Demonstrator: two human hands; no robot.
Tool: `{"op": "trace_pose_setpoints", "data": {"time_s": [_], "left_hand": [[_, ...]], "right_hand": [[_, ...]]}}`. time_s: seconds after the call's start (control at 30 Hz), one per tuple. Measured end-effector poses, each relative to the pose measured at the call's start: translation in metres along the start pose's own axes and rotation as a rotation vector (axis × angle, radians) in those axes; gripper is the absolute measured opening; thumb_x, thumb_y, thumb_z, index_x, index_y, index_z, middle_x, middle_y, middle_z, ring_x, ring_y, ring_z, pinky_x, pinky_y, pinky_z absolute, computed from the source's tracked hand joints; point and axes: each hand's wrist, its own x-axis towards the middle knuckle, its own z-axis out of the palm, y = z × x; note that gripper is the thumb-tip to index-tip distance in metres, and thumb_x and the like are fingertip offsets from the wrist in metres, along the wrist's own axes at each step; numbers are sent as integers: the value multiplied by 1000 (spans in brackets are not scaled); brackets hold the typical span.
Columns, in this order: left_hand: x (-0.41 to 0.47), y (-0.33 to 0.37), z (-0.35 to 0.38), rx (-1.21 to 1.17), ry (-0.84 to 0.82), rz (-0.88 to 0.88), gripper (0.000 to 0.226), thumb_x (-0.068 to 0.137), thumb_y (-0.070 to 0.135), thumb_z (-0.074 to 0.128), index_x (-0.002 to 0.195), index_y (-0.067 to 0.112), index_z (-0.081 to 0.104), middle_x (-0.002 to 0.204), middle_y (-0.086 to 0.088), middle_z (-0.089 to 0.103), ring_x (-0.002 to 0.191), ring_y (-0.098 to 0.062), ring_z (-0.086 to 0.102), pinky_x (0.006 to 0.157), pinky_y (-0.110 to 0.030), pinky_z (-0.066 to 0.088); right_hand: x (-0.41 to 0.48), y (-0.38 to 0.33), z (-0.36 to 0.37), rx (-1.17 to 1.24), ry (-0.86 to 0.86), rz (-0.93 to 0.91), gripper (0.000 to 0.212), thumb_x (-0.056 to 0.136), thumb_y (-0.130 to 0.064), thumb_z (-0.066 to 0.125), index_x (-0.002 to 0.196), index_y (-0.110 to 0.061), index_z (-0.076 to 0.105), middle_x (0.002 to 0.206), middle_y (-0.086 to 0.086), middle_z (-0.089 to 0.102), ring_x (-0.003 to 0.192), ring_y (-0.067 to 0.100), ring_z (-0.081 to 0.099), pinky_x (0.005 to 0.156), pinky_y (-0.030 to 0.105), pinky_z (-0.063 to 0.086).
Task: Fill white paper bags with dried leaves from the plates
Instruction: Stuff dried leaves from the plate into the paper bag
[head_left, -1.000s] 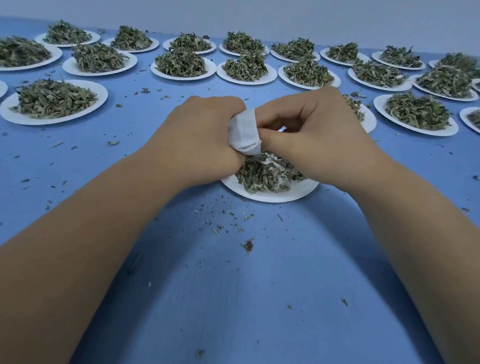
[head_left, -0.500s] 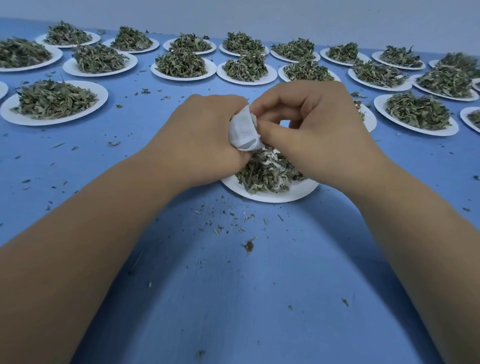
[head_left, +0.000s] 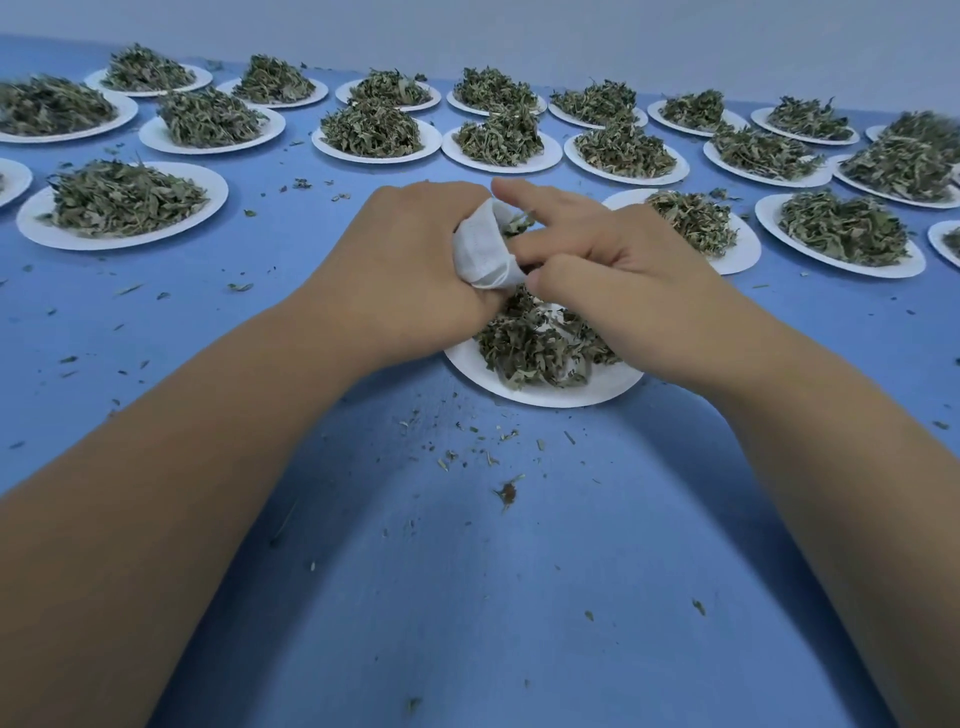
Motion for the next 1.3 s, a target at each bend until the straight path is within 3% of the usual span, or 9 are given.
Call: {"op": "trace_pose_setpoints", "data": {"time_s": [0.1, 0.27, 0.4, 0.53, 0.7, 0.83, 0.9, 1.1, 1.3], "left_hand": [[1, 7, 2, -34, -82, 47, 26, 74, 35, 64, 92, 48, 52, 79, 33, 52, 78, 10, 53, 72, 0, 34], [1, 1, -3, 31, -8, 6, 22, 73, 54, 51, 66, 38, 38, 66, 31, 53, 64, 13, 49, 55, -9, 32], [0, 0, -8, -25, 35, -12, 25, 72, 59, 57, 71, 36, 46, 70, 32, 55, 73, 18, 50, 65, -3, 36], [-2, 8, -8, -27, 26, 26, 17, 73, 50, 55, 66, 40, 42, 75, 44, 50, 68, 17, 49, 60, -5, 34], [-2, 17, -12, -70, -61, 86, 46, 72, 32, 54, 78, 76, 41, 73, 48, 49, 67, 22, 48, 58, -2, 32], [-1, 10, -7, -43, -71, 40, 15, 71, 42, 56, 70, 54, 48, 70, 39, 53, 65, 14, 50, 57, -7, 34], [-1, 2, -6, -10, -11, 35, 19, 74, 46, 60, 68, 36, 45, 67, 24, 55, 65, 10, 50, 55, -11, 35], [0, -7, -11, -20, 91, -53, 27, 77, 36, 71, 70, 24, 48, 66, 7, 52, 63, -7, 49, 55, -14, 35], [2, -5, -5, 101, 18, -59, 31, 78, 46, 64, 66, 31, 40, 61, 8, 46, 60, 4, 47, 48, -17, 29]], "right_hand": [[1, 4, 5, -126, -62, -20, 35, 88, -37, 55, 84, -6, 70, 117, 0, 69, 117, 2, 57, 103, 34, 45], [-1, 1, 1, 44, 11, -37, 33, 82, -16, 54, 95, -29, 81, 120, -26, 68, 136, -15, 39, 102, 11, 38], [-2, -1, -2, 88, 320, -26, 34, 79, -13, 52, 92, -28, 80, 134, -18, 65, 121, 37, 62, 92, 43, 52], [-1, -1, 3, -35, 168, -29, 39, 81, -20, 52, 107, -37, 75, 144, -16, 58, 119, -14, 53, 101, 26, 48], [-1, -2, 12, -90, 8, -60, 17, 86, -20, 54, 86, -12, 69, 91, -6, 63, 85, 3, 55, 84, 25, 45], [0, 1, 8, -46, -68, -55, 21, 82, -17, 54, 85, -28, 72, 110, -20, 61, 114, -11, 52, 101, 23, 43], [0, 3, 3, 79, 81, -68, 34, 79, -16, 55, 90, -40, 76, 132, -18, 61, 131, -13, 47, 106, 20, 43], [-2, 13, -17, 71, 163, -18, 22, 86, -10, 78, 106, -20, 75, 101, -7, 78, 84, 22, 76, 71, 28, 60], [1, 9, -3, 73, 281, -83, 3, 88, -11, 78, 91, -12, 78, 73, -3, 76, 69, 6, 73, 59, 21, 55]]}}
